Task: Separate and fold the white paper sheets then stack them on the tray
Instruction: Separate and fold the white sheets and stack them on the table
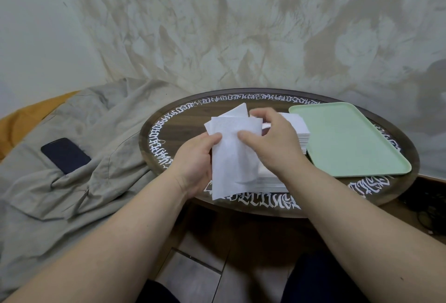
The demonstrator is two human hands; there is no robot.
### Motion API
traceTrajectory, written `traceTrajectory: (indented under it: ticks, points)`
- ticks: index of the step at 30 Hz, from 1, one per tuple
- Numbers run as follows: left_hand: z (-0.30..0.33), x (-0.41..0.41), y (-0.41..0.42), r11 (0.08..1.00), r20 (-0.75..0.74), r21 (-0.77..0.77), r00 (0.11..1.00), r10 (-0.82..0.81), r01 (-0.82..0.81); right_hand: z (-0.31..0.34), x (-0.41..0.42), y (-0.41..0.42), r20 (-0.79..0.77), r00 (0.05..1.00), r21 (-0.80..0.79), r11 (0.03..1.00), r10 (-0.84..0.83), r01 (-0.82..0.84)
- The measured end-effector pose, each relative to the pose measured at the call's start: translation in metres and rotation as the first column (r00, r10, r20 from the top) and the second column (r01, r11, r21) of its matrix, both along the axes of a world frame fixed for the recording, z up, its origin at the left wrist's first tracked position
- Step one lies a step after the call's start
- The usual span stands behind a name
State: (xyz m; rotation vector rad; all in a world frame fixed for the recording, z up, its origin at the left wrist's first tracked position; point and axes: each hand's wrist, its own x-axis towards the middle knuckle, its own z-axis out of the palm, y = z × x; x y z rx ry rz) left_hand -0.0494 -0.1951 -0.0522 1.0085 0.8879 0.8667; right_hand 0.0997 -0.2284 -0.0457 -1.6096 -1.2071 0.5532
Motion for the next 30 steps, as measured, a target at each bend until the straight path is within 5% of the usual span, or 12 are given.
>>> traceTrajectory:
  ticks: [3,5,14,22,30]
  points:
    - [0.0,-0.004,0.003,1.0,-0.061,0.008,0.998,0.009,-0.008,0.006,0.005,0.0,0.335,0.941,0.136,0.991,-0.035,-0.012]
    - [0.001,-0.004,0.004,1.0,-0.091,0.021,0.996,0.009,-0.007,0.01,0.005,0.001,0.404,0.914,0.095,0.992,0.038,-0.084]
    - [0.005,-0.007,0.005,0.999,-0.031,-0.022,0.999,-0.031,0.03,0.014,0.008,0.001,0.045,0.965,-0.141,0.958,0.257,-0.249]
    - [0.013,-0.007,0.006,0.998,0.019,-0.037,0.999,0.046,-0.045,0.015,0.014,0.004,-0.273,0.945,0.047,0.984,0.179,-0.173]
    - [0.016,-0.004,0.005,0.999,0.046,-0.024,0.999,0.029,-0.028,0.018,0.01,0.003,-0.226,0.912,-0.021,0.935,0.341,-0.355]
